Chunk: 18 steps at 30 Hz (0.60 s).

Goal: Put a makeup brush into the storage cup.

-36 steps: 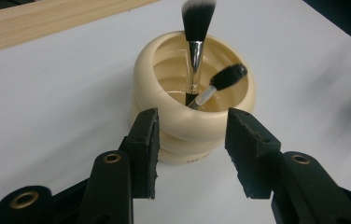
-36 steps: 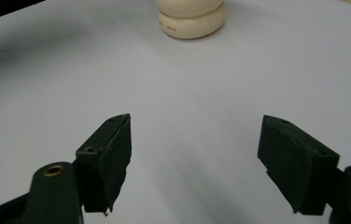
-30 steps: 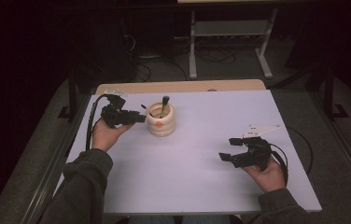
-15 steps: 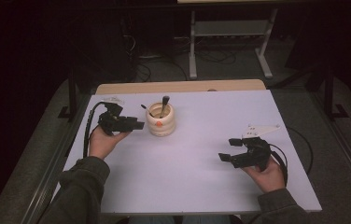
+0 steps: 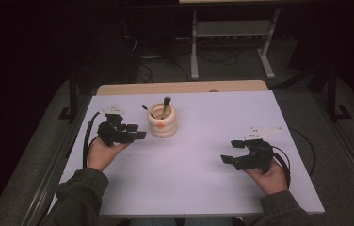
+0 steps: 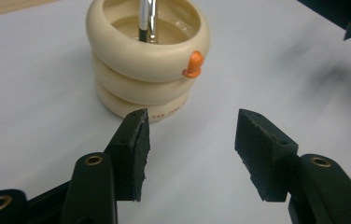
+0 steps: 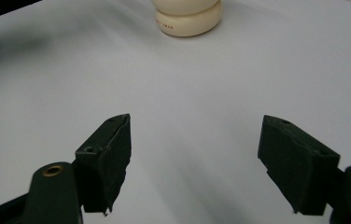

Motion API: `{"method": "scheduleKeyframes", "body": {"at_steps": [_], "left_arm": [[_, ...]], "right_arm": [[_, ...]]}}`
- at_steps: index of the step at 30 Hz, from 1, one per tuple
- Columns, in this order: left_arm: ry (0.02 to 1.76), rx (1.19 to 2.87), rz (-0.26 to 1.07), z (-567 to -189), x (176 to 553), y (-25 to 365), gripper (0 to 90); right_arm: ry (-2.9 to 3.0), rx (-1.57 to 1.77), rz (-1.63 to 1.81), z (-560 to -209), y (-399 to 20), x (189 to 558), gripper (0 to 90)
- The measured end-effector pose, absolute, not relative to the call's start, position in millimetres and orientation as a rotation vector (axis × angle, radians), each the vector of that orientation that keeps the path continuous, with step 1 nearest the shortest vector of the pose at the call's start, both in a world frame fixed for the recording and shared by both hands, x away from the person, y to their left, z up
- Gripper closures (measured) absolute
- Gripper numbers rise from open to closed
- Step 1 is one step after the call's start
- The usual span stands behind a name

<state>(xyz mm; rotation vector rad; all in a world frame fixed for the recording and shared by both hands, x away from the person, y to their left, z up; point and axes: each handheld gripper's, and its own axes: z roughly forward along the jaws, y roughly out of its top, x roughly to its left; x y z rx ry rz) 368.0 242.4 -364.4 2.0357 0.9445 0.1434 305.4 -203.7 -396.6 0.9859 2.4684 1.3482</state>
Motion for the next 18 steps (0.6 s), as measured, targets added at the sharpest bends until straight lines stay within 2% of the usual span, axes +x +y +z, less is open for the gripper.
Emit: {"method": "scheduleKeyframes", "body": {"at_steps": [18], "left_arm": [[0.909,2.029,0.168,-375.3,336.8,236.8,37.0]], "right_arm": [[2.466,1.001,1.341,-398.3,-202.0,301.8,24.5]]}}
